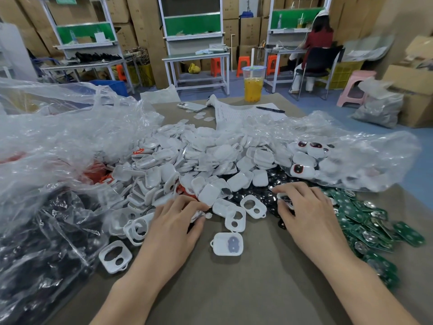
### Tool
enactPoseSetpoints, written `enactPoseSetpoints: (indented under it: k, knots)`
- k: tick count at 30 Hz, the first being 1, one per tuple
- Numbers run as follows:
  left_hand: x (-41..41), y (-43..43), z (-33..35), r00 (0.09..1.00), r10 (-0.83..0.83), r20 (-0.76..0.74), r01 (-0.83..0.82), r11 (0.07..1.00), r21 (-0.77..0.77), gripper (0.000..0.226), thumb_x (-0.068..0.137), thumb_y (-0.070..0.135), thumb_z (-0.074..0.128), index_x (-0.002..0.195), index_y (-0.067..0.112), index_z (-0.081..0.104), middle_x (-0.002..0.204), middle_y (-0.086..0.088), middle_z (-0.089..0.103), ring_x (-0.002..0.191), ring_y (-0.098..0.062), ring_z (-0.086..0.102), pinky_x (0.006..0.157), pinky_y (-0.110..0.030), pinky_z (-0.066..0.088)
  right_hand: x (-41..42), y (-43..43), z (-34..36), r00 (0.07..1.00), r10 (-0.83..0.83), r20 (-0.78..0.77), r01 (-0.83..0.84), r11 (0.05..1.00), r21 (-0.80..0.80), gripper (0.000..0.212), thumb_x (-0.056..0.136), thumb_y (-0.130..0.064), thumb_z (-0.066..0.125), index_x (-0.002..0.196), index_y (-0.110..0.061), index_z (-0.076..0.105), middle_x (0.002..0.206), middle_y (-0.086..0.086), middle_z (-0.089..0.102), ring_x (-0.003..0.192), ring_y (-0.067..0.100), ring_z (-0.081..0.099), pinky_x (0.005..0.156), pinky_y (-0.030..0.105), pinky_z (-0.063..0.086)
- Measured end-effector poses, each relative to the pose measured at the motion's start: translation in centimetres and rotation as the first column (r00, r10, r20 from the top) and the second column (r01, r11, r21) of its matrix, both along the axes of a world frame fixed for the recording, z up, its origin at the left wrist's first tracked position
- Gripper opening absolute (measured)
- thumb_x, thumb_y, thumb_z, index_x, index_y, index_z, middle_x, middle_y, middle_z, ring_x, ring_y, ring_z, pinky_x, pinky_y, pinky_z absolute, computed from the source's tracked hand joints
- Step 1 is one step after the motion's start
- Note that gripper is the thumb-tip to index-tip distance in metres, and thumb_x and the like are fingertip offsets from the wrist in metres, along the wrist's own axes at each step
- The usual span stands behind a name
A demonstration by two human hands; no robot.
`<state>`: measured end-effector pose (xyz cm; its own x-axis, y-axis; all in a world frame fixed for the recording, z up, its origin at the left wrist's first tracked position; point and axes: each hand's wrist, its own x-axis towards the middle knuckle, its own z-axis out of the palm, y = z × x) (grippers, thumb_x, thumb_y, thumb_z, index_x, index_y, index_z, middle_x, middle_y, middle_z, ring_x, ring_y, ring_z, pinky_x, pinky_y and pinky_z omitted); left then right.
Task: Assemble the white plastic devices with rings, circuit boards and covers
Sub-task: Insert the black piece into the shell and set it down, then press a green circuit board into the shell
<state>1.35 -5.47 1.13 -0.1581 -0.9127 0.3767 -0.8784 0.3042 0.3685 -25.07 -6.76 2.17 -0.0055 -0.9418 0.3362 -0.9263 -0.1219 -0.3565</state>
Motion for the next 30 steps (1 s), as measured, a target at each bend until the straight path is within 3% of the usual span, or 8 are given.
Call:
enactPoseSetpoints:
  k: [8,10,12,14,17,22,26,30]
  knots:
    - [0.4,0.1,0.2,0.998,-0.019,-0.066,0.018,1.0,-0.01,0.021,0.102,0.035,0.053,0.118,0.035,0.066,0.112,0.021,0.056,0.106,-0.005,0.053,0.093,-0.028,0.042,0.0,-0.4,-0.4,0.969,0.113,0.221,-0.074,0.981,-0.178,0.027,0.104,-0.019,0.047,0.125,-0.023,0.064,0.123,-0.006,0.059,0.108,0.019,0.054,0.099,0.04,0.043]
    - [0.5,0.1,0.2,0.997,-0.025,-0.072,0.024,1.0,-0.012,0.021,0.101,0.035,0.053,0.117,0.035,0.066,0.111,0.021,0.056,0.105,-0.005,0.054,0.093,-0.028,0.044,0.0,-0.6,-0.4,0.952,0.149,0.268,-0.092,0.972,-0.216,0.029,0.104,-0.022,0.045,0.126,-0.026,0.062,0.124,-0.01,0.055,0.112,0.013,0.053,0.099,0.027,0.04]
    - [0.5,0.1,0.1,0.997,-0.036,-0.067,0.036,0.999,-0.012,0.019,0.101,0.035,0.054,0.116,0.035,0.066,0.11,0.021,0.055,0.106,-0.004,0.054,0.093,-0.028,0.044,-0.1,-0.6,-0.4,0.93,0.185,0.318,-0.114,0.967,-0.228,0.029,0.103,-0.025,0.045,0.127,-0.032,0.06,0.127,-0.017,0.049,0.115,-0.008,0.046,0.097,0.003,0.028]
    - [0.6,0.0,0.0,0.997,-0.048,-0.06,0.048,0.999,-0.008,0.019,0.1,0.037,0.055,0.115,0.035,0.066,0.11,0.023,0.054,0.107,-0.003,0.052,0.093,-0.026,0.042,-0.3,-0.7,-0.6,0.925,0.187,0.33,-0.126,0.972,-0.198,0.032,0.102,-0.025,0.049,0.13,-0.037,0.057,0.133,-0.019,0.046,0.118,-0.018,0.038,0.097,-0.003,0.02]
    - [0.6,-0.1,-0.1,0.997,-0.052,-0.063,0.052,0.999,-0.002,0.021,0.101,0.042,0.052,0.117,0.038,0.064,0.112,0.025,0.052,0.109,0.0,0.049,0.091,-0.023,0.039,-0.6,-0.8,-0.5,0.957,0.072,0.282,-0.025,0.986,-0.165,0.033,0.1,-0.027,0.054,0.132,-0.036,0.057,0.139,-0.014,0.046,0.131,0.007,0.036,0.105,0.02,0.025]
    - [0.6,0.0,-0.1,0.995,-0.058,-0.087,0.058,0.998,-0.005,0.025,0.101,0.042,0.047,0.117,0.035,0.065,0.112,0.023,0.053,0.11,0.0,0.048,0.091,-0.021,0.037,-0.7,1.6,0.0,0.984,-0.104,0.145,0.14,0.955,-0.262,0.016,0.093,-0.022,0.059,0.106,-0.024,0.067,0.108,-0.003,0.062,0.103,0.023,0.051,0.094,0.04,0.038]
    - [0.6,0.2,0.2,0.992,-0.063,-0.106,0.064,0.998,0.007,0.025,0.102,0.038,0.048,0.118,0.033,0.066,0.113,0.021,0.055,0.113,-0.004,0.049,0.095,-0.025,0.039,-0.1,4.2,-1.3,0.969,-0.218,-0.118,0.211,0.975,-0.068,0.035,0.088,-0.043,0.068,0.115,-0.021,0.071,0.114,0.004,0.067,0.109,0.028,0.057,0.099,0.045,0.039]
    - [0.6,0.6,0.3,0.991,-0.07,-0.111,0.071,0.997,0.01,0.024,0.103,0.036,0.048,0.118,0.031,0.066,0.115,0.02,0.056,0.116,-0.005,0.049,0.097,-0.025,0.038,-0.2,4.8,-1.0,0.964,-0.19,-0.186,0.193,0.981,-0.006,0.039,0.093,-0.051,0.06,0.119,-0.024,0.07,0.114,0.0,0.066,0.111,0.027,0.056,0.104,0.042,0.034]
